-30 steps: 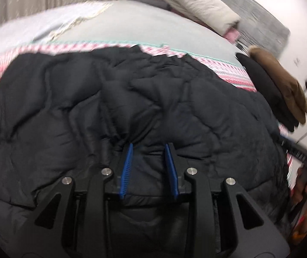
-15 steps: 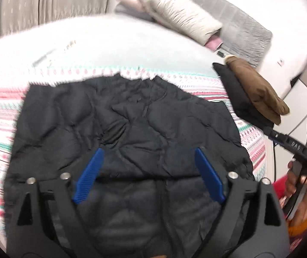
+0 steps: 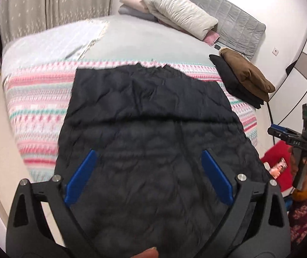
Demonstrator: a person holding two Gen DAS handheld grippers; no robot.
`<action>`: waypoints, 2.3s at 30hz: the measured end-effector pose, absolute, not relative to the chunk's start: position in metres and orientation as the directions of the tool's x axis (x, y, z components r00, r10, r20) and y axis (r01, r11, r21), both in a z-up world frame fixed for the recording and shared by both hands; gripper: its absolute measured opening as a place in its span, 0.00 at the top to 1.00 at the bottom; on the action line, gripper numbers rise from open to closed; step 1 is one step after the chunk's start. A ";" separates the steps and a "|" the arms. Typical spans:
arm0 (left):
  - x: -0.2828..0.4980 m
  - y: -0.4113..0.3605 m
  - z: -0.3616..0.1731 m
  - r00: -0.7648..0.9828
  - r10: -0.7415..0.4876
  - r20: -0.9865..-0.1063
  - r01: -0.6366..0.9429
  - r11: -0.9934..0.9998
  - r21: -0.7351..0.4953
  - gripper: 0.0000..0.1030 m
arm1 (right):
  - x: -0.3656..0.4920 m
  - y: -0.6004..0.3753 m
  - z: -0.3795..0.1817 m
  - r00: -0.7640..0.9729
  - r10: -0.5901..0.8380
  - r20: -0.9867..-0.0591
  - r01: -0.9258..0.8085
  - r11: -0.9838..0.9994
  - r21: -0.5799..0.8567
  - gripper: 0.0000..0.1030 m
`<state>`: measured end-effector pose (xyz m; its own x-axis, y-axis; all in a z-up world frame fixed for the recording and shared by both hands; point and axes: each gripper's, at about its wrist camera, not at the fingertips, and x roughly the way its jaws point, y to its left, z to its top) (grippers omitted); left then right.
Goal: Fold large clothes
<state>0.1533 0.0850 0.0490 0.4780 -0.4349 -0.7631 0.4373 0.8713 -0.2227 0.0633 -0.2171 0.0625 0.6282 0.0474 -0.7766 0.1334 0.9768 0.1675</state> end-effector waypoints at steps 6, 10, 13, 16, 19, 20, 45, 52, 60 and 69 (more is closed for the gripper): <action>0.126 0.139 0.026 0.462 -0.395 -0.794 0.382 0.897 -0.224 0.05 | 0.025 -0.207 0.049 0.596 0.034 -0.802 0.094 0.989 0.112 0.20; 0.116 0.172 0.006 0.438 -0.365 -0.822 0.347 0.912 -0.221 0.05 | 0.004 -0.212 0.039 0.584 0.066 -0.809 0.084 0.986 0.141 0.20; 0.115 0.195 -0.009 0.413 -0.353 -0.839 0.312 0.921 -0.233 0.05 | -0.009 -0.218 0.027 0.564 0.052 -0.824 0.104 0.986 0.133 0.20; 0.114 0.220 -0.008 0.411 -0.329 -0.850 0.251 0.937 -0.242 0.05 | -0.015 -0.226 0.014 0.532 0.030 -0.846 0.134 0.984 0.119 0.20; 0.107 0.240 0.012 0.455 -0.313 -0.834 0.224 0.946 -0.233 0.05 | -0.022 -0.234 0.010 0.510 0.004 -0.860 0.161 0.982 0.100 0.20; 0.102 0.247 0.026 0.486 -0.302 -0.820 0.218 0.951 -0.221 0.05 | -0.025 -0.236 0.011 0.509 -0.003 -0.860 0.167 0.981 0.096 0.20; 0.097 0.228 -0.070 0.288 -0.455 -0.843 0.239 0.886 -0.397 0.05 | -0.044 -0.266 -0.026 0.434 0.114 -0.894 0.220 0.949 0.228 0.20; 0.107 0.228 -0.099 0.180 -0.558 -0.810 0.213 0.826 -0.522 0.05 | -0.059 -0.290 -0.053 0.413 0.259 -0.873 0.290 0.871 0.396 0.20; 0.097 0.229 -0.108 0.105 -0.700 -0.707 0.202 0.711 -0.674 0.46 | -0.060 -0.284 -0.072 0.453 0.483 -0.749 0.244 0.741 0.625 0.38; 0.080 0.225 -0.056 0.241 -0.786 -0.569 0.259 0.617 -0.743 0.86 | -0.061 -0.261 -0.023 0.580 0.484 -0.655 0.111 0.750 0.652 0.86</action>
<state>0.0797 0.2248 -0.0557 0.2415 -0.7863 -0.5688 0.2586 0.6171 -0.7432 -0.0605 -0.2609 -0.0234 0.5802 0.4839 -0.6551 0.1112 0.7498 0.6523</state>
